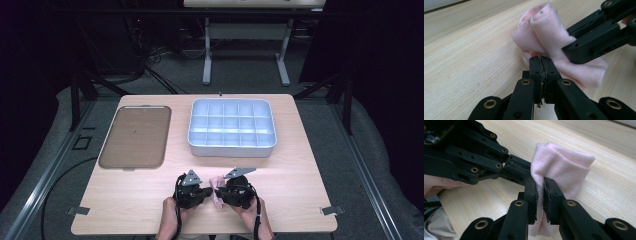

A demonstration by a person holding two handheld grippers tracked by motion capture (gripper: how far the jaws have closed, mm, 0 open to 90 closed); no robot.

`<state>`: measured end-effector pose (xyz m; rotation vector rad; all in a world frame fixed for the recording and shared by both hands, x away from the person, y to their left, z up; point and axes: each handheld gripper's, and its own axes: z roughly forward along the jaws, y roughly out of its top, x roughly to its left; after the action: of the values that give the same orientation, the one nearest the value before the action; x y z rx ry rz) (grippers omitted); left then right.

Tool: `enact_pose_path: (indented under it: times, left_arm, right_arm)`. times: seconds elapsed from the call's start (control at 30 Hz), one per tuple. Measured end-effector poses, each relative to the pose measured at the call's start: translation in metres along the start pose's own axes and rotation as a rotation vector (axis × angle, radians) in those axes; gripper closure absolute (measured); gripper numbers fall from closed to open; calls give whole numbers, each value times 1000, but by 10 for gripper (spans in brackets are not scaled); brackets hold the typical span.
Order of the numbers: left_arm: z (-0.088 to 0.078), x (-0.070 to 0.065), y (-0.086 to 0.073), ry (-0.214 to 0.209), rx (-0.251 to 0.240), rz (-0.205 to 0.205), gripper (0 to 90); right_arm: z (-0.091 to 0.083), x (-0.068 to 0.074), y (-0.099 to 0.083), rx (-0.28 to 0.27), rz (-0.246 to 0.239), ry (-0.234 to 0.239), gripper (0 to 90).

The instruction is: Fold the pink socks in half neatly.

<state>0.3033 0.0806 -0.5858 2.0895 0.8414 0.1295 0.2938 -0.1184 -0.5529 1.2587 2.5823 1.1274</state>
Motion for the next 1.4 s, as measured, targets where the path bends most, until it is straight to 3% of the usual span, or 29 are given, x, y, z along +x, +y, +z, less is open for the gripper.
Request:
enact_pose_path:
  times: [0.17,0.2,0.4,0.57,0.77,0.87,1.1,1.23,1.4]
  left_arm:
    - [-5,2,-3,13,-8,-7,886]
    - [-6,2,-3,19,-14,-9,887]
    - [-28,-1,1,69,-66,2,898]
    - [-35,-8,20,25,-88,42,899]
    - [-17,-10,40,-6,-53,77,898]
    - [-5,-5,41,6,-21,74,898]
    - [5,-4,41,29,24,89,898]
    - [8,0,39,19,28,84,899]
    - [8,0,38,23,24,73,900]
  right_arm:
    - [5,-1,-1,21,2,-6,813]
    - [8,0,-1,-6,7,-30,812]
    - [11,-1,-1,1,2,-39,812]
    - [12,2,-1,-1,-16,-49,811]
    - [12,4,-1,3,-29,-67,808]
    - [13,5,-2,-7,-24,-71,806]
    - [13,6,-5,-15,-18,-74,788]
    - [11,4,-7,-25,-11,-50,749]
    - [0,-6,-12,-23,34,14,634]
